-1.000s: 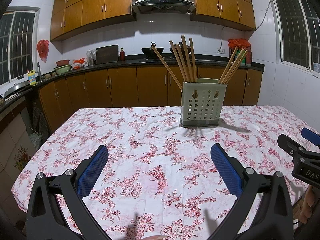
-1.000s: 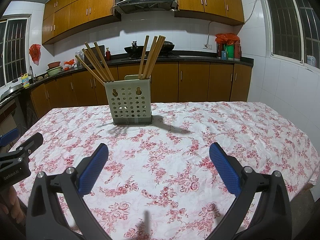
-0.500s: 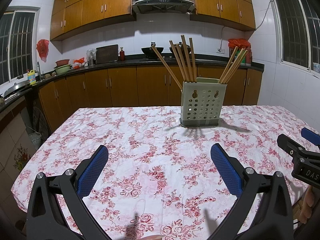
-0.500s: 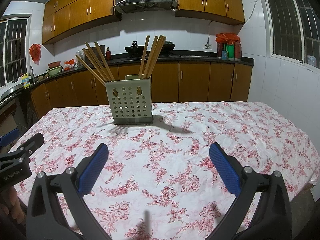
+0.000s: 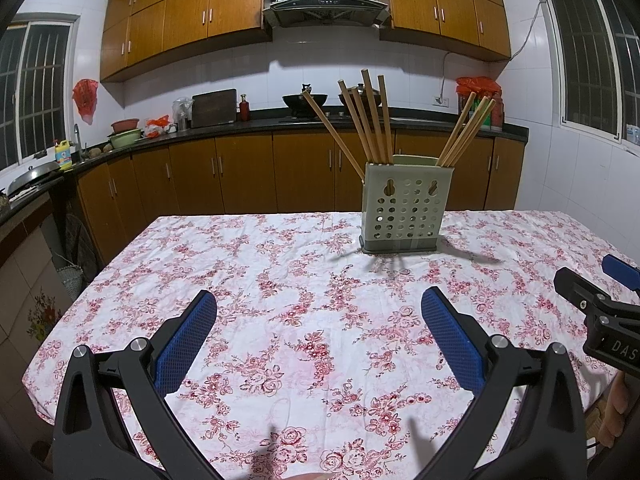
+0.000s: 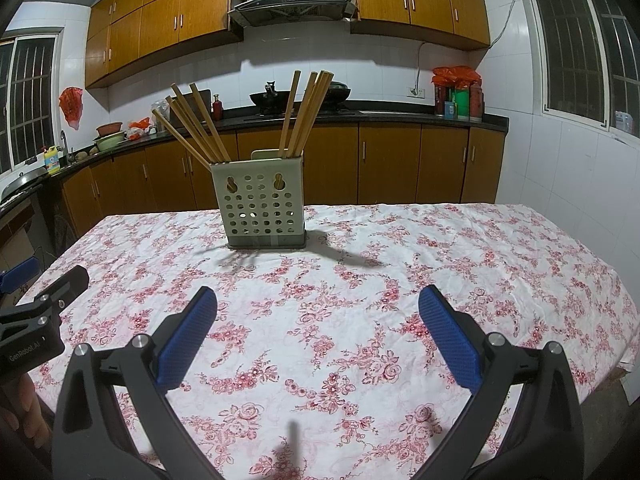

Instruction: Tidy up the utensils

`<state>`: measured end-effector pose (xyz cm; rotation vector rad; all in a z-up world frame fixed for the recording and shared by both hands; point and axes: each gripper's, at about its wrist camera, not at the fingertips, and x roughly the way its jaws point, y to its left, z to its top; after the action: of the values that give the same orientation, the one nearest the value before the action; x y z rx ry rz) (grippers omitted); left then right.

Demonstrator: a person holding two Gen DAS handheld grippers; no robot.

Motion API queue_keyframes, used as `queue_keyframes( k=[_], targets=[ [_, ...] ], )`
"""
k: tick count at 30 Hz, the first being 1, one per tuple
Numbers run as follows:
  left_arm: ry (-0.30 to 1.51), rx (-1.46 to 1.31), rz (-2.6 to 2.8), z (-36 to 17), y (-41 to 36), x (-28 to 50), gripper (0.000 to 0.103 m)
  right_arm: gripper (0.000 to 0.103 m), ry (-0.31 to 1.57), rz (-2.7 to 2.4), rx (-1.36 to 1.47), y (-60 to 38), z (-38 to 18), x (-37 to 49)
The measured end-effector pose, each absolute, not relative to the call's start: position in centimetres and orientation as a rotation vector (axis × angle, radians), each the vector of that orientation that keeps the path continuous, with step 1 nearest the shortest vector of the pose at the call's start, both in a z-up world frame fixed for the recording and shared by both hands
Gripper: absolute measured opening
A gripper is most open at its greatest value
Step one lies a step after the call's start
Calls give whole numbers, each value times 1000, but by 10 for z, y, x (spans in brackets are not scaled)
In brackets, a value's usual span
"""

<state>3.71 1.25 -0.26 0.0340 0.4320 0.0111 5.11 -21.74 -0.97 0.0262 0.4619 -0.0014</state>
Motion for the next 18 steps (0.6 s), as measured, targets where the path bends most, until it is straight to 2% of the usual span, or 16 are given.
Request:
queue_keyframes(
  k=[18],
  targets=[
    [435,34,10,-4,12,38,101,99,463,-1,27,-217,-9,51]
  ],
)
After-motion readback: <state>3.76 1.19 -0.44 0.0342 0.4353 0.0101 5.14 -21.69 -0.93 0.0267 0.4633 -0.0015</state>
